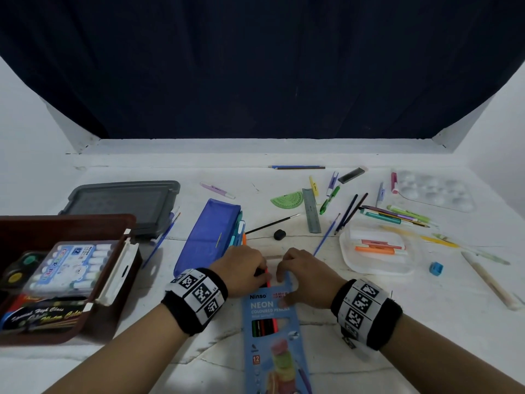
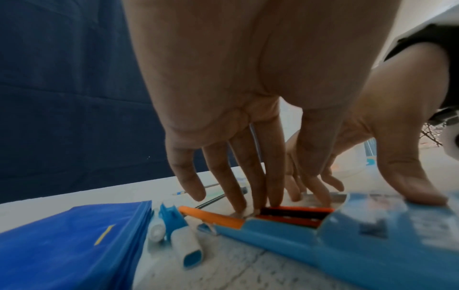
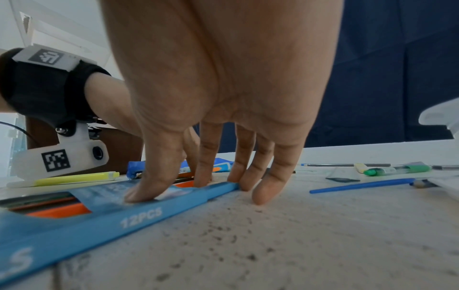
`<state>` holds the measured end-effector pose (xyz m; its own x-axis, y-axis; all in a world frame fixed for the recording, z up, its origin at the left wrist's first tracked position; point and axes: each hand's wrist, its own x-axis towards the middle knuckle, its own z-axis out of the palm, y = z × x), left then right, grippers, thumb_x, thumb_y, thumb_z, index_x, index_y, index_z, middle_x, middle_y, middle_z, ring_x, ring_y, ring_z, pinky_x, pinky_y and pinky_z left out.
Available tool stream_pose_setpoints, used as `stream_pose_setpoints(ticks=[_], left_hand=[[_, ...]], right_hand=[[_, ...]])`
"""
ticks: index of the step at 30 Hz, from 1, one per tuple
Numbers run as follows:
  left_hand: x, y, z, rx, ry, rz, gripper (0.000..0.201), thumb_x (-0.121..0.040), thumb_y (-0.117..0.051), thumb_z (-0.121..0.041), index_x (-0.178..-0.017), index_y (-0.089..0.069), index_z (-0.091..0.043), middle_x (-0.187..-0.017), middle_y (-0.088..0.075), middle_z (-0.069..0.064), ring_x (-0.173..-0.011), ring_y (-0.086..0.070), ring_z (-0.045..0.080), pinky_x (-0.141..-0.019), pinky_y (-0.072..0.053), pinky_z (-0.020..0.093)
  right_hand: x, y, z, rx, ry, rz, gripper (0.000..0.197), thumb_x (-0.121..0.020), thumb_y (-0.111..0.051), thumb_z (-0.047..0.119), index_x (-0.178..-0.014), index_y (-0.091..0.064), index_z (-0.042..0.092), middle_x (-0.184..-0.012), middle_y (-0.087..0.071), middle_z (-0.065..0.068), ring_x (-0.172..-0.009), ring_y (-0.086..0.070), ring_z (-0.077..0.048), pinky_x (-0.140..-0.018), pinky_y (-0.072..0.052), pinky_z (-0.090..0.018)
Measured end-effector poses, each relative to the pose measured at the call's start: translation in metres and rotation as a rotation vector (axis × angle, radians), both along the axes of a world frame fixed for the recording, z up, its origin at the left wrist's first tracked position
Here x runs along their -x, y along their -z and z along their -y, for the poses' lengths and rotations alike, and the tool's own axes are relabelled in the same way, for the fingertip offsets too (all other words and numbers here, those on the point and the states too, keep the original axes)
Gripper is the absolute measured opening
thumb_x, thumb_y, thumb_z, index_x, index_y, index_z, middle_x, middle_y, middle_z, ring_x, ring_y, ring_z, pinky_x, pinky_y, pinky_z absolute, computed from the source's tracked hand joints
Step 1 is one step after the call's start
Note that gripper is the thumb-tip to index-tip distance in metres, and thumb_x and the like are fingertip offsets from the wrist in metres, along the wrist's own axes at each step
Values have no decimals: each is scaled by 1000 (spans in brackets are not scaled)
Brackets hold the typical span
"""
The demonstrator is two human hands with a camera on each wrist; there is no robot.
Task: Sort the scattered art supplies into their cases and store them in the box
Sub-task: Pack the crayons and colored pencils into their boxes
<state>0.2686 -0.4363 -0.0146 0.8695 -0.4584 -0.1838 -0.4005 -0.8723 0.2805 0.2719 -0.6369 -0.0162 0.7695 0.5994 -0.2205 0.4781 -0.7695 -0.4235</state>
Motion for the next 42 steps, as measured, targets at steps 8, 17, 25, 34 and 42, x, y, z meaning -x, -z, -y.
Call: stream_pose_setpoints(ticks=[8, 17, 25, 34, 42], left_hand=[[-3, -3, -2, 49, -22, -31, 34, -94, -54, -39, -78, -72, -15, -74, -69, 0, -69, -63, 15, -72, -55, 36], [-8, -18, 6, 134, -33, 14, 18, -98, -50, -29, -106, -63, -19, -101, -72, 3, -96, -64, 22, -81, -52, 36], [-8, -14, -3, 227, -89, -86, 17, -99, -53, -38, -107, -60, -26, -101, -70, -10, -89, -64, 7, -77, -51, 27], [-14, -45, 46, 482, -144, 186, 1, -94, -61, -30, -96, -61, -31, -63, -53, -10, -59, -49, 8, -55, -38, 18], [-60, -55, 123, 388, -89, 167, 5, -93, -64, -29, -93, -65, -33, -78, -62, -12, -76, -58, 9, -67, -46, 21]], right_hand=[[0, -3, -3, 24, 16, 1, 47, -67, -85, 47, -103, -63, 24, -113, -47, 4, -104, -43, -16, -87, -43, -35], [1, -10, -6, 60, 55, -23, 57, -66, -86, 44, -113, -63, 21, -115, -55, 1, -104, -52, -19, -90, -44, -35], [11, -27, 15, -242, 213, 210, 20, -87, -69, 39, -101, -61, 27, -82, -56, 12, -72, -53, -7, -66, -46, -28], [0, -91, 103, -458, 319, 531, 9, -88, -69, 21, -85, -61, 24, -51, -31, 9, -50, -40, -13, -51, -39, -30], [-59, -74, 257, -295, 434, 491, 17, -83, -69, 14, -82, -63, 29, -66, -57, 11, -59, -52, -7, -60, -46, -27]])
